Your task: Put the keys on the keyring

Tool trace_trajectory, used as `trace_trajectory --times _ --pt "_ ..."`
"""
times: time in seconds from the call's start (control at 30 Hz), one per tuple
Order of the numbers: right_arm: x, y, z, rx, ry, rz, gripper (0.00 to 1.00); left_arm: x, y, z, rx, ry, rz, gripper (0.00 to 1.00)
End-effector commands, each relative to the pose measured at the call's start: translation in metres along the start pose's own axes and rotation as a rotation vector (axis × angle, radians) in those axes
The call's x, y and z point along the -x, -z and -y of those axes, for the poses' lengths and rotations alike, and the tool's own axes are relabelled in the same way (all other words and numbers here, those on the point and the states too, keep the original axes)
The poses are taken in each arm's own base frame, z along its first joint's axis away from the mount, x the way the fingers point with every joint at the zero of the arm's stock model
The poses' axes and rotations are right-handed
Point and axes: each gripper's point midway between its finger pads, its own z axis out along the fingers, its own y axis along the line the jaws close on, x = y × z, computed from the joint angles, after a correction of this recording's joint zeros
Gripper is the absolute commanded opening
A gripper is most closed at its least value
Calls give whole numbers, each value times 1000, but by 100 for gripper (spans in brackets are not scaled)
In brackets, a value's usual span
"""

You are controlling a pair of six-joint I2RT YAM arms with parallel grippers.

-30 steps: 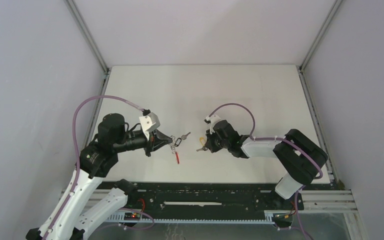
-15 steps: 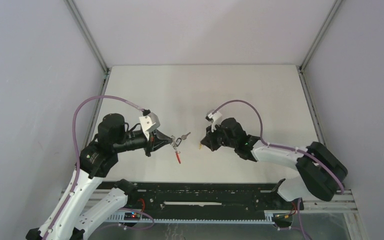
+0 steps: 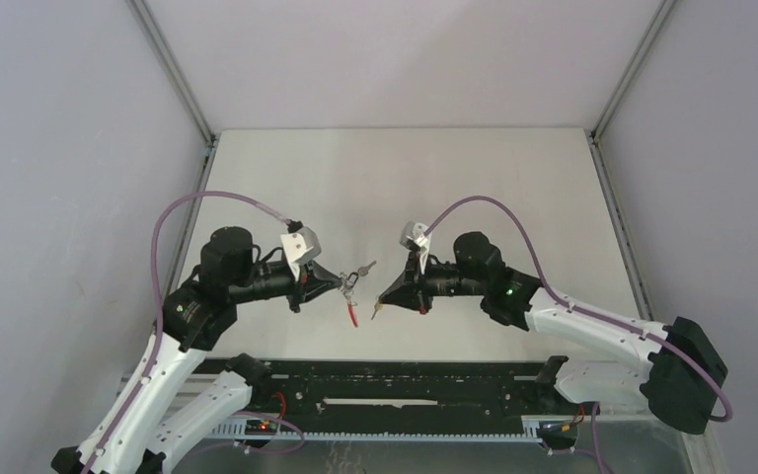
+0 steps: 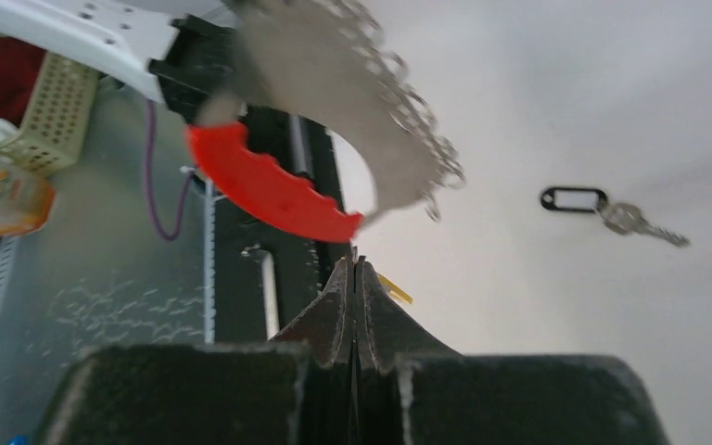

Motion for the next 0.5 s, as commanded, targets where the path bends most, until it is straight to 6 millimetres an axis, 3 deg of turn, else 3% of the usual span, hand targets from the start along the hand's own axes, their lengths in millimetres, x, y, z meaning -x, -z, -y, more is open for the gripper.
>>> trace_trajectory --times 0.0,0.23,0.47 --pt "41 2 -40 106 69 27 0 -4 -3 -2 8 -50 2 0" --pt "69 0 -52 65 110 38 0 -8 -4 -2 12 -59 -11 0" --pt "82 -7 -36 -115 113 7 0 -7 -5 -8 53 -49 -11 0"
